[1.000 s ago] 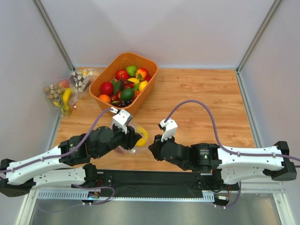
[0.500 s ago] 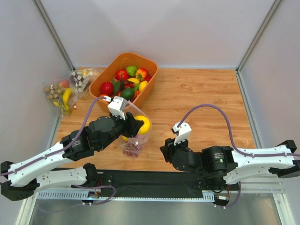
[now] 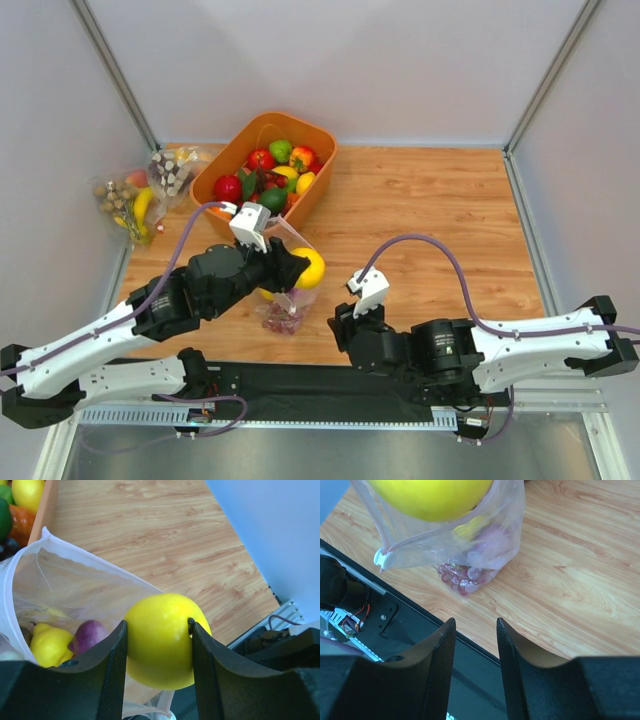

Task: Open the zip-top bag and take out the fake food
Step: Pick up the fake fruit from the zipper food storage bag, then place the fake fruit in the bin, then pick up the fake vegetable from the zipper food storage bag.

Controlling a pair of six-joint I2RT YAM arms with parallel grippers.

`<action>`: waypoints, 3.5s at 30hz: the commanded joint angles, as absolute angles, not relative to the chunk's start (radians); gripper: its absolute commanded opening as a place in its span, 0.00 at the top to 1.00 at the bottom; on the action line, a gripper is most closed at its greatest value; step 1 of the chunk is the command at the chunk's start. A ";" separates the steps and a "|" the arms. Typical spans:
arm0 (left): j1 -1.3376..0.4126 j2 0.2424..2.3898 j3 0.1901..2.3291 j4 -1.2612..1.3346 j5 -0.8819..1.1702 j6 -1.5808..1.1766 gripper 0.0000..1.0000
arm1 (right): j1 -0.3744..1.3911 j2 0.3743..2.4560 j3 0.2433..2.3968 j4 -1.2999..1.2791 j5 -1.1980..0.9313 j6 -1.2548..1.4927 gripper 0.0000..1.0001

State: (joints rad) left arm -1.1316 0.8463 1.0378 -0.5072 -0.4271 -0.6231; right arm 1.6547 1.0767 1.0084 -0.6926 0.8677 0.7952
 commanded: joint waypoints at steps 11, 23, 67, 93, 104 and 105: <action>-1.129 0.807 1.244 -0.676 -0.414 -0.532 1.00 | 1.567 0.962 0.988 -0.460 0.905 0.635 0.57; -1.124 0.795 1.391 -0.762 -0.504 -0.413 1.00 | 1.404 1.123 1.164 -0.316 0.655 0.488 0.57; -0.373 1.612 1.626 -0.650 -0.120 -0.273 0.01 | 1.264 1.077 1.172 -0.555 0.735 0.503 1.00; -0.584 0.516 0.990 -0.686 0.247 -0.500 0.03 | 1.381 1.399 1.181 -0.422 0.643 0.663 1.00; -0.584 0.324 0.771 -0.694 0.370 -0.578 0.18 | 1.411 1.474 1.197 -0.350 0.552 0.715 1.00; -0.584 0.319 0.749 -0.689 0.374 -0.597 0.19 | 1.413 1.465 1.190 -0.356 0.561 0.718 1.00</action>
State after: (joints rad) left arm -0.5812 0.3431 0.7986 -0.7017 0.3180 -0.5362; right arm 1.4006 1.4815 1.1698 -0.3996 0.5617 0.6712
